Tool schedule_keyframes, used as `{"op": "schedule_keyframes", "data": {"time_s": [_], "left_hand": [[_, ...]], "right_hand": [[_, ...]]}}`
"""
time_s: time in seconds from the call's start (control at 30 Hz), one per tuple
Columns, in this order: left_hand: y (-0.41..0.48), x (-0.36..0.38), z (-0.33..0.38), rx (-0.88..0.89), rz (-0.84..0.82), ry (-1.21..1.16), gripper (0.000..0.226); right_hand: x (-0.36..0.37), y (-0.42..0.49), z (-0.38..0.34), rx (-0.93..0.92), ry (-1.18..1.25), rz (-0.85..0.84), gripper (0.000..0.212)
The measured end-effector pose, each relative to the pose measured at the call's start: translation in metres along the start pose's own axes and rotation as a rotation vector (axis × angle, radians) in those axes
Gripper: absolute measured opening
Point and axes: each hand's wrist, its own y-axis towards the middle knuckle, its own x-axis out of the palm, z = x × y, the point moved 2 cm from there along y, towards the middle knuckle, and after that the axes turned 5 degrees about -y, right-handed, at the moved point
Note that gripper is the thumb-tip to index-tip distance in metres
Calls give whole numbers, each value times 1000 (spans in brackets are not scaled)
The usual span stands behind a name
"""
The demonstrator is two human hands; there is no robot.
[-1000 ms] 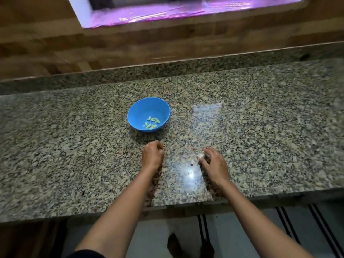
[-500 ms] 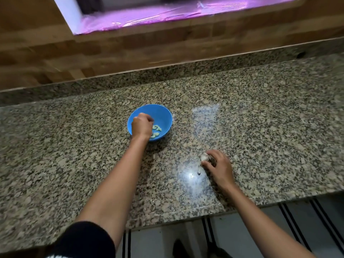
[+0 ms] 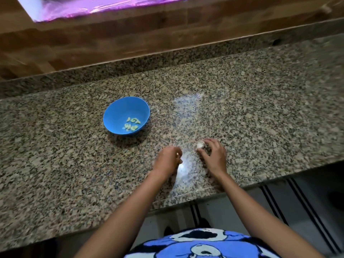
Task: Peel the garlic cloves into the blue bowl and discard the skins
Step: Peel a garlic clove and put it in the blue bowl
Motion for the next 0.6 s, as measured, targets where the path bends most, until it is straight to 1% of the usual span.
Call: {"op": "schedule_keyframes", "data": {"time_s": [0.07,0.1,0.17,0.2,0.27,0.3,0.37,0.43,0.47,0.53,0.6], "left_hand": [[-3,-1,3,-45,55,-11,14],[-4,-1,2,-67,81,-60,15],[-4,-6,-2,-140,150,-292,22],[-3,-9,-5,-182,182,-445,22],[0,-15,-9,-288,210,-723,15],[0,-17,-10,-337,196,-833,12],[1,-17,-10,-378,148,-948,13],[-1,-17,-9,-373,109,-940,6],[-2,-17,-9,-362,112,-886,2],[-2,-19,-9,-321,166,-690,16],[-2,-23,-5,-276,208,-481,17]], "right_hand": [[-2,-2,-5,-31,-79,28,53],[-4,-5,-10,-69,-89,77,55],[-6,-12,-27,-216,-19,148,49],[-6,-13,-37,-308,7,129,44],[-1,-15,-53,-443,-43,-5,36],[3,-15,-57,-468,-108,-80,37],[10,-13,-56,-475,-276,-168,43],[17,-11,-47,-468,-406,-233,48],[20,-11,-42,-468,-438,-254,50],[20,-8,-34,-472,-464,-272,51],[15,-3,-30,-456,-483,-294,52]]}}
